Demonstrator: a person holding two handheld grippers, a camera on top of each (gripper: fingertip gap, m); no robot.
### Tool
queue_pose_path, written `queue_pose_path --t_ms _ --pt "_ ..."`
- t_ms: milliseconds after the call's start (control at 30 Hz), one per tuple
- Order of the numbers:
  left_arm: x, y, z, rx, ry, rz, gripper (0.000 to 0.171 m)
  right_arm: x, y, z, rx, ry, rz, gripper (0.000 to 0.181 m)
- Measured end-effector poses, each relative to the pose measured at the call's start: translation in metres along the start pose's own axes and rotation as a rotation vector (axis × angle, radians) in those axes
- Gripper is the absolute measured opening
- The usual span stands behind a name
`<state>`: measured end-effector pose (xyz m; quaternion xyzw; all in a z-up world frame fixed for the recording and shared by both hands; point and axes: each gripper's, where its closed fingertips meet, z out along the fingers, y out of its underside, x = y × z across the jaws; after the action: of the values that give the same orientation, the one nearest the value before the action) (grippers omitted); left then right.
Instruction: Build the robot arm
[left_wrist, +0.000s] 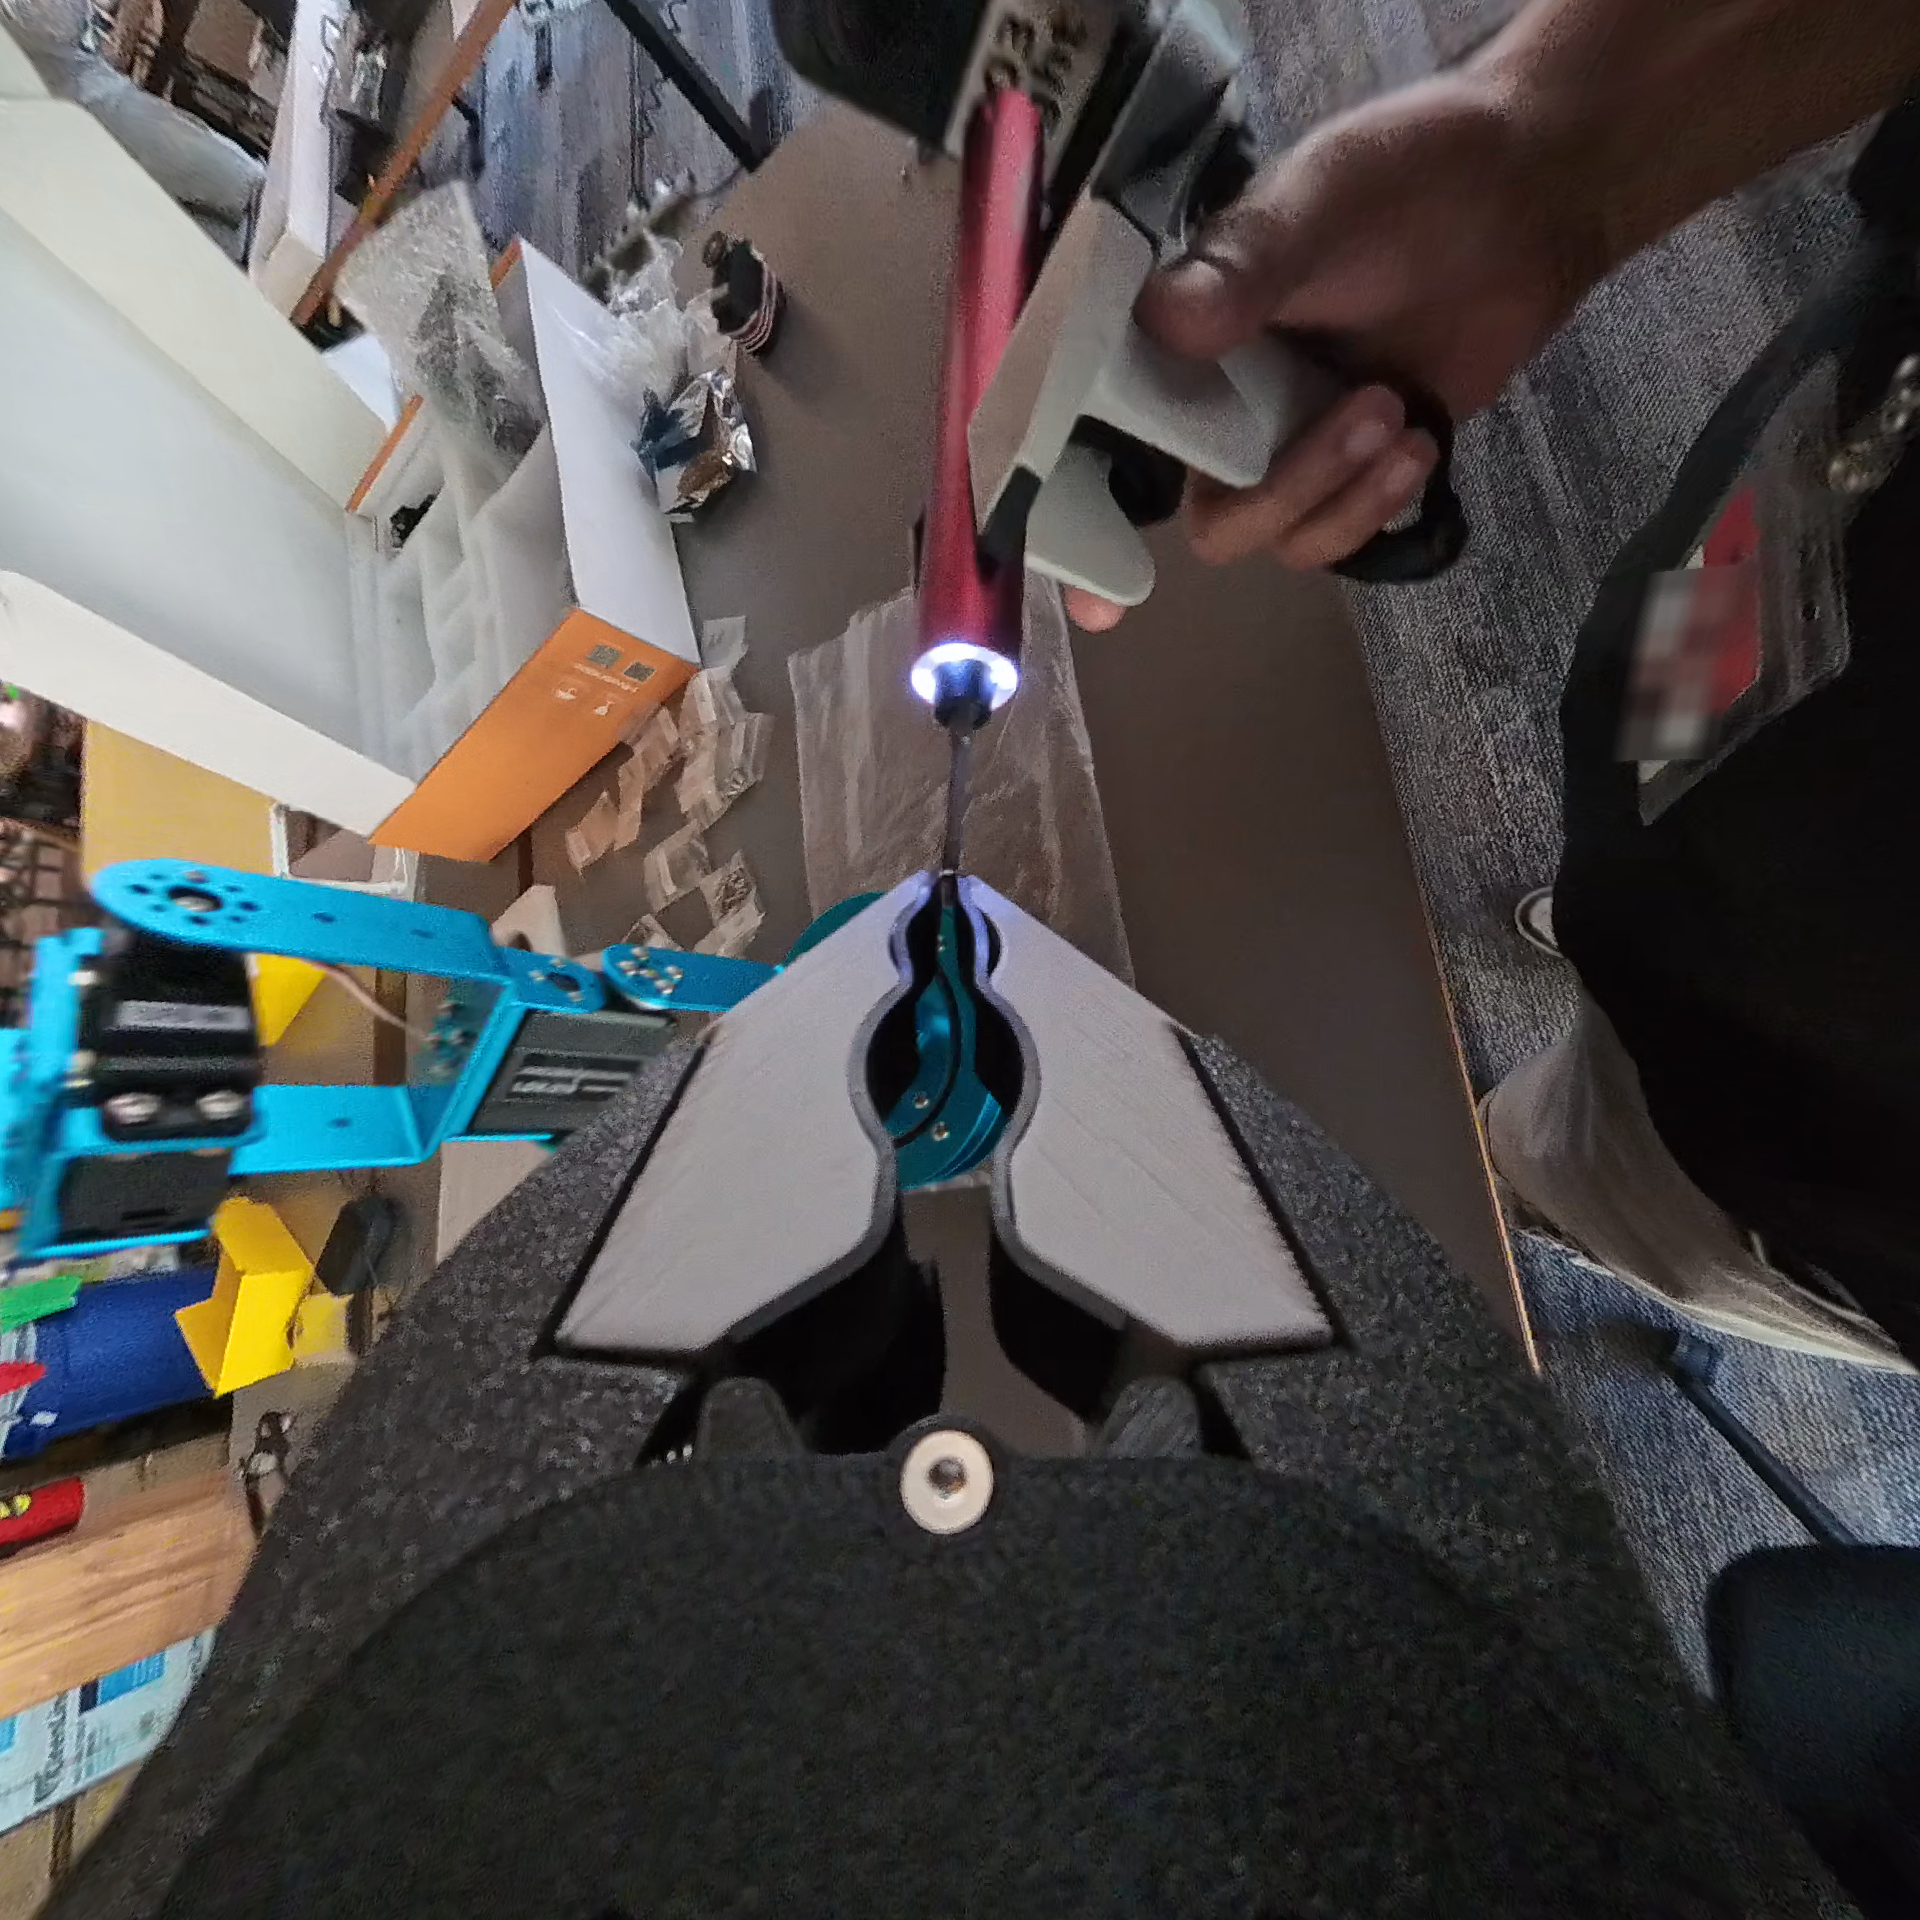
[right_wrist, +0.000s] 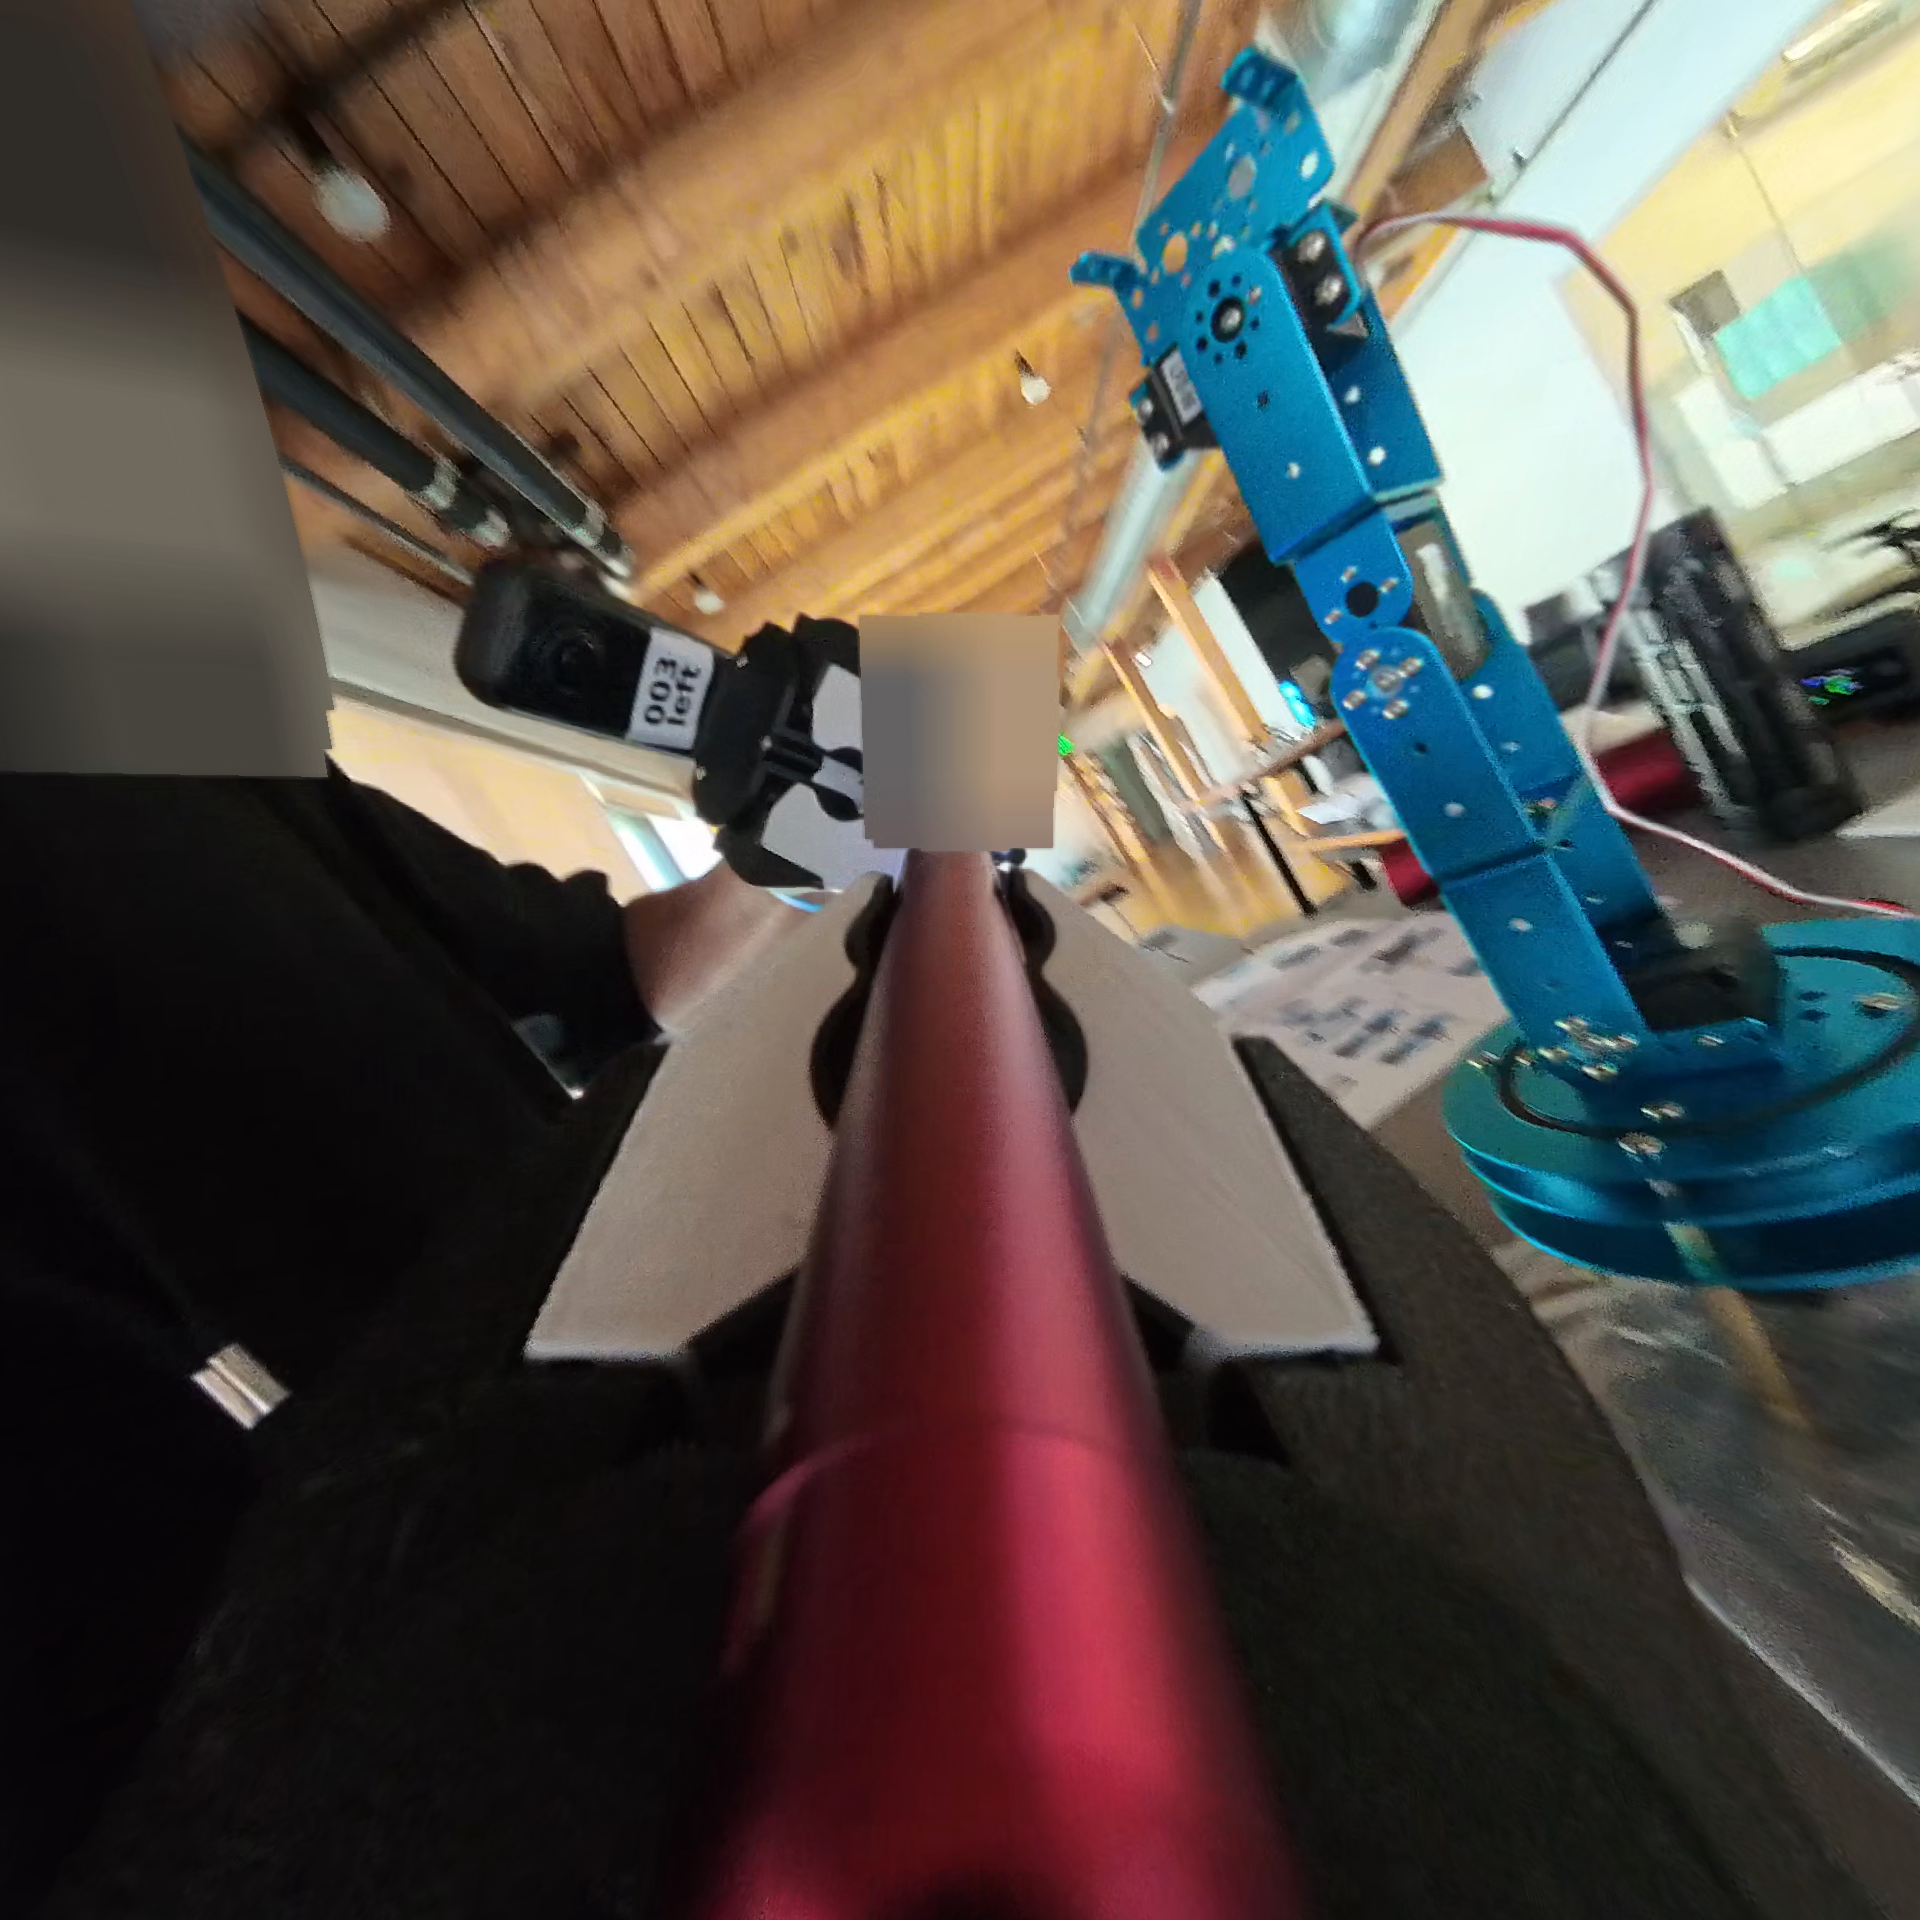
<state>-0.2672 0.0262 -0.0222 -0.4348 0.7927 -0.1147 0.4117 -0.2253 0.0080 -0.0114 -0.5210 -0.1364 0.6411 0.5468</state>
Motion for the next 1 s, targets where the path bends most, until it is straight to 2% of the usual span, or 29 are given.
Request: queue_pose_path --t_ms 133,367,500,633,733,833,900,967,1000 --pt "-0.017 0.006 -0.019 -0.111 -0.033 0.026 0.022 0.0 -0.006 0.008 0.099 -0.093 0.064 0.023" --pt "-0.012 0.012 -0.039 -0.139 -0.073 -0.055 0.028 -0.002 -0.021 0.01 0.135 -0.125 0.036 0.023" --pt "-0.034 0.03 -0.038 -0.071 -0.228 -0.326 0.029 -0.001 -0.045 0.008 0.14 -0.034 -0.139 0.023" --pt "-0.07 0.038 -0.044 0.062 -0.414 -0.623 0.047 -0.003 -0.076 0.007 0.172 0.109 -0.381 0.023" --pt "-0.11 0.036 -0.064 0.205 -0.567 -0.79 0.062 -0.004 -0.093 0.013 0.195 0.209 -0.525 0.022" --pt "-0.14 0.026 -0.077 0.34 -0.614 -0.837 0.077 0.002 -0.098 0.022 0.202 0.307 -0.609 0.022" --pt "-0.145 0.022 -0.068 0.342 -0.543 -0.819 0.093 0.007 -0.098 0.027 0.208 0.356 -0.639 0.022" --pt "-0.15 0.022 -0.06 0.331 -0.519 -0.778 0.093 0.009 -0.092 0.031 0.199 0.38 -0.668 0.022" --pt "-0.152 0.023 -0.058 0.343 -0.513 -0.765 0.086 0.011 -0.09 0.033 0.194 0.393 -0.68 0.022"
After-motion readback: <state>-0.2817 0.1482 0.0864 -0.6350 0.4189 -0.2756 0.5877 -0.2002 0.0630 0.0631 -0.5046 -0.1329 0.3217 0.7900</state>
